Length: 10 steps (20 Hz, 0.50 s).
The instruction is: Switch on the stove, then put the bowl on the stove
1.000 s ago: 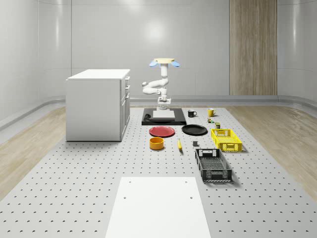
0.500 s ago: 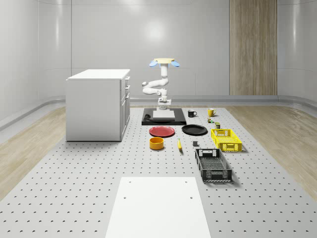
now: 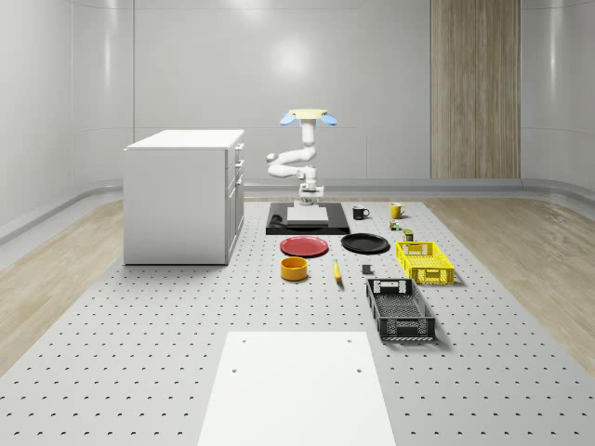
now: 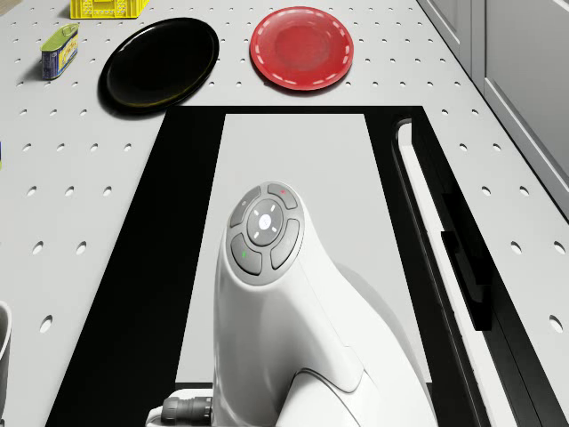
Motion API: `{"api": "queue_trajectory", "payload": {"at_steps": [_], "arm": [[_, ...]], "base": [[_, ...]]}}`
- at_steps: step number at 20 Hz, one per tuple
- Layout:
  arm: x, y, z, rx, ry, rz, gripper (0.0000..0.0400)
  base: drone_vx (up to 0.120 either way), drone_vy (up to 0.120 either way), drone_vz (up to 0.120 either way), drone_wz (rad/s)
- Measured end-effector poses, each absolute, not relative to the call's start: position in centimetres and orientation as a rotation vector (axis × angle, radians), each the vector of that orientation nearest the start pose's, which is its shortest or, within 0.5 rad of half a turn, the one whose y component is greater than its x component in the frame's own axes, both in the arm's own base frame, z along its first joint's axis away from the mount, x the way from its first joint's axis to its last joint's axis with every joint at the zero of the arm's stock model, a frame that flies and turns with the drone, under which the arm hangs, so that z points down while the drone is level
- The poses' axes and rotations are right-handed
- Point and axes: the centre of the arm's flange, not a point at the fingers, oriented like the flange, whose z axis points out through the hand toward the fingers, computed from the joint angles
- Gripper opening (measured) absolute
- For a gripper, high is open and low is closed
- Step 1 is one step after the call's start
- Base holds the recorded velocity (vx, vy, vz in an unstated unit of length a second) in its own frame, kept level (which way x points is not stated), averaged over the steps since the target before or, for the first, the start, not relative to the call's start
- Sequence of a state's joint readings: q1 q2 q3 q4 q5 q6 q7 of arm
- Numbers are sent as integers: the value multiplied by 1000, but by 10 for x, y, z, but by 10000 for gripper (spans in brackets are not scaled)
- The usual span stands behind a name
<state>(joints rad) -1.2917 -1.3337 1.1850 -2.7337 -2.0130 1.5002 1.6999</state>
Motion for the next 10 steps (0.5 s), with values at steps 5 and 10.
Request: {"api": "queue_trajectory", "payload": {"at_steps": [5,10], "arm": [[339,-42,553,1,-2,785,400],[339,-58,553,0,-2,785,400]], "base": [[0,0,0,0],[0,0,0,0]]}}
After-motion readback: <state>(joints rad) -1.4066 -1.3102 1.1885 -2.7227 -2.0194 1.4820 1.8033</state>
